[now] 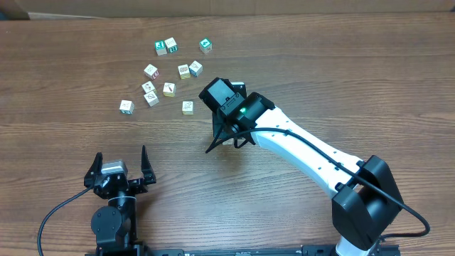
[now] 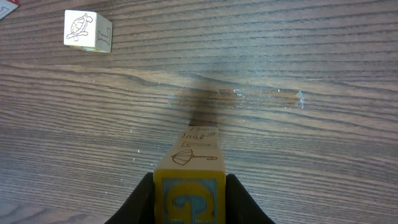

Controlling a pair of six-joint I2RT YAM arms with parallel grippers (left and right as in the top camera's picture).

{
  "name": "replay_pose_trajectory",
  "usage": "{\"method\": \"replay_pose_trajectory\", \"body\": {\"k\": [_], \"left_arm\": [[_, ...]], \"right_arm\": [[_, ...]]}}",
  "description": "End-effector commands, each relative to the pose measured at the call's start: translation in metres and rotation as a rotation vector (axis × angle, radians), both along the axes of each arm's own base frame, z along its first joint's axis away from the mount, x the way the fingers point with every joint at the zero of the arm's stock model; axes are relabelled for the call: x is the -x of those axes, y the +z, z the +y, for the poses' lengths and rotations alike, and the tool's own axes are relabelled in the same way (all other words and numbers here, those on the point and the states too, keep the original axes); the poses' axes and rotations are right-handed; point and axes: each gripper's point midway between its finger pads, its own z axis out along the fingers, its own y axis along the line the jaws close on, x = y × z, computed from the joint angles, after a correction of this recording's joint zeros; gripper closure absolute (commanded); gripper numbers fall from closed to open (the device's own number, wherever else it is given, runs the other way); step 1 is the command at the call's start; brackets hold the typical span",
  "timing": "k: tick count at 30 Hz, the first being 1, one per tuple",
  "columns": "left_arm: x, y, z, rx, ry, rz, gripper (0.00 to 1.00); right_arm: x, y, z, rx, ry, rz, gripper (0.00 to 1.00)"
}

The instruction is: Form a tower

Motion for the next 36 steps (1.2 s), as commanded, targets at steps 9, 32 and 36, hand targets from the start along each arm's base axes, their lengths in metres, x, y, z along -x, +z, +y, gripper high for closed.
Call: {"method": "replay_pose_trajectory", "body": {"k": [9, 32, 36], "left_arm": [[0.0002, 0.0011, -0.0007, -0.023, -0.005, -0.005, 0.00], [0.0002, 0.0011, -0.0007, -0.023, -0.005, -0.005, 0.01], [0.0002, 0.0011, -0.0007, -0.023, -0.005, -0.005, 0.00]], "right_arm": [[0.0020, 0.0033, 0.0031, -0.006, 0.012, 0.002, 0.81], [-0.0019, 0.0133, 0.0070, -0.021, 0.012, -0.013, 0.80], [-0.0019, 0.0133, 0.0070, -0.022, 0.012, -0.013, 0.80]]}}
